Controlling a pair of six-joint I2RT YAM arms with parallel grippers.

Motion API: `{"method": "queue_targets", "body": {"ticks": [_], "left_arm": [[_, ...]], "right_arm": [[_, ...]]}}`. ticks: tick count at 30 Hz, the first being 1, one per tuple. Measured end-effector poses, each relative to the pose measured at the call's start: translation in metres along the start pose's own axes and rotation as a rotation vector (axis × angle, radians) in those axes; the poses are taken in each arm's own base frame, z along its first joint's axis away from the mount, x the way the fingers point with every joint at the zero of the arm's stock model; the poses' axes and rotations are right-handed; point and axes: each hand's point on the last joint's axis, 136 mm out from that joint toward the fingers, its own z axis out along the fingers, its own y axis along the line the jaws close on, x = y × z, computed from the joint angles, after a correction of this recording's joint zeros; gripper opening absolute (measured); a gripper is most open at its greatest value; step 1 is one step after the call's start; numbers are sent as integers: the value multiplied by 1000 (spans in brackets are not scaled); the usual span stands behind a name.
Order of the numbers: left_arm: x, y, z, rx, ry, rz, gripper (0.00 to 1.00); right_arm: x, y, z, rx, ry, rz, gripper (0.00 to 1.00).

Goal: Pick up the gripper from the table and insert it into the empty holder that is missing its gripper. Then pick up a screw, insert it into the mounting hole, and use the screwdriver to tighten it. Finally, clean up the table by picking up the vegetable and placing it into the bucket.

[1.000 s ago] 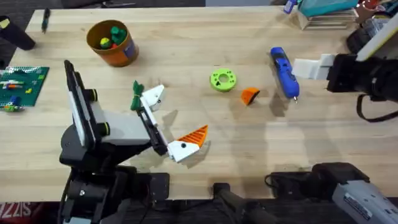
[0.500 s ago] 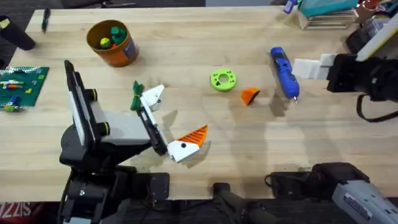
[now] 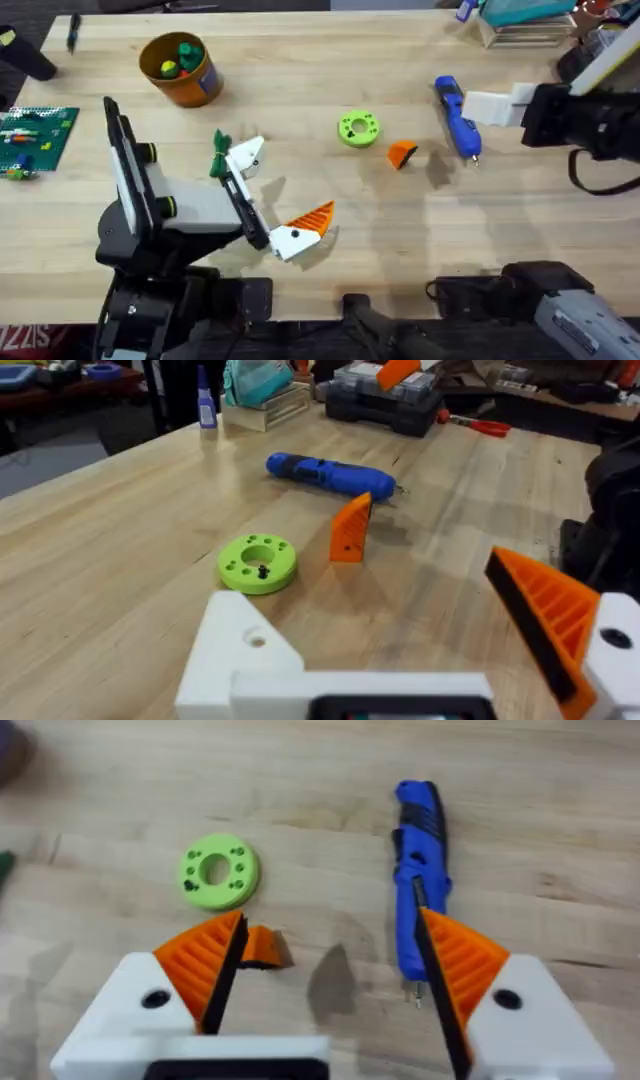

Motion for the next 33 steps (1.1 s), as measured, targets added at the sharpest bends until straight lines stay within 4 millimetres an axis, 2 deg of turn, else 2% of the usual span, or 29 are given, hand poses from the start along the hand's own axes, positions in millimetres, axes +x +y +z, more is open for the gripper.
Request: {"method": "queue_targets", "body": {"ticks": [6,12,16,25,33], "left_arm": [[0,0,0,0,0,0,986],[0,0,0,0,0,-1,986],[0,0,0,0,0,-2,986],[0,0,0,0,0,-3,986],[0,0,0,0,0,-3,985]], "right_arm": [[2,23,9,-73,84,-95,994],[9,61,17,-173,255,-245,994],[16,78,25,-215,357,-309,994],[54,76,62,-211,581,-312,993],[81,87,78,-234,700,-367,992]]}}
